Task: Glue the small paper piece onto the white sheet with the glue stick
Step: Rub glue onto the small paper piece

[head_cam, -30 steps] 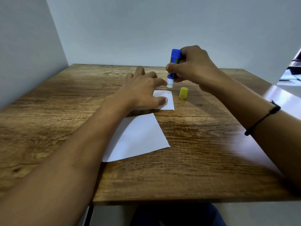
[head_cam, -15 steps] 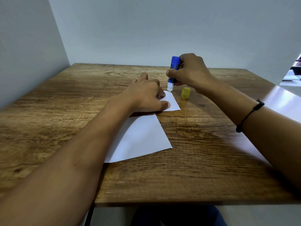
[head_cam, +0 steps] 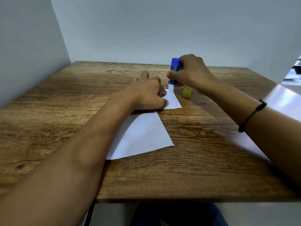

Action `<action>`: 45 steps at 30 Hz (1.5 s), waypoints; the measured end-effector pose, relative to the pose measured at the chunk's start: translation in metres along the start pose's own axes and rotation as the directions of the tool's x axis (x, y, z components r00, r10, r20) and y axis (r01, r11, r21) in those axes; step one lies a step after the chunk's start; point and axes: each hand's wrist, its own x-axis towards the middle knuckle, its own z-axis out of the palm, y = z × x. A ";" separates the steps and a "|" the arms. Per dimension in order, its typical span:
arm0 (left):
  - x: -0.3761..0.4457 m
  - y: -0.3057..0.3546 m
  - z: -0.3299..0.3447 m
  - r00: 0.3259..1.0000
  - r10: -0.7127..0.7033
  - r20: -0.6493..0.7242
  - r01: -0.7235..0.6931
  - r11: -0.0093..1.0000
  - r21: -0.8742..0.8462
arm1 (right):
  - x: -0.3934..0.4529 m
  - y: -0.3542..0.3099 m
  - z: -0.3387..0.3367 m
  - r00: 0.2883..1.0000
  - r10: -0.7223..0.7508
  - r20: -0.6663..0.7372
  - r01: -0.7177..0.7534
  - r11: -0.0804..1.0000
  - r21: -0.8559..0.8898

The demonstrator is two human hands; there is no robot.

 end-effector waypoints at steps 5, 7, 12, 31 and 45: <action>0.001 -0.001 0.001 1.000 -0.003 -0.004 0.003 1.000 0.005 | -0.012 -0.001 -0.006 1.000 -0.020 0.018 0.020 1.000 -0.011; 0.001 -0.002 0.001 1.000 -0.010 -0.016 0.010 1.000 0.004 | -0.017 -0.002 -0.008 0.999 -0.024 0.030 0.024 1.000 -0.010; 0.000 -0.002 0.002 0.999 -0.033 -0.028 0.033 0.999 0.013 | -0.027 -0.004 -0.012 0.998 -0.041 0.040 0.042 0.999 -0.012; -0.002 0.003 0.002 0.966 -0.117 -0.230 0.157 0.974 0.166 | -0.037 0.000 -0.029 0.998 -0.031 -0.058 0.038 0.991 0.128; -0.004 -0.002 -0.004 0.996 -0.022 -0.091 0.033 0.992 0.118 | -0.011 0.001 -0.019 0.996 -0.003 -0.090 0.016 0.989 0.148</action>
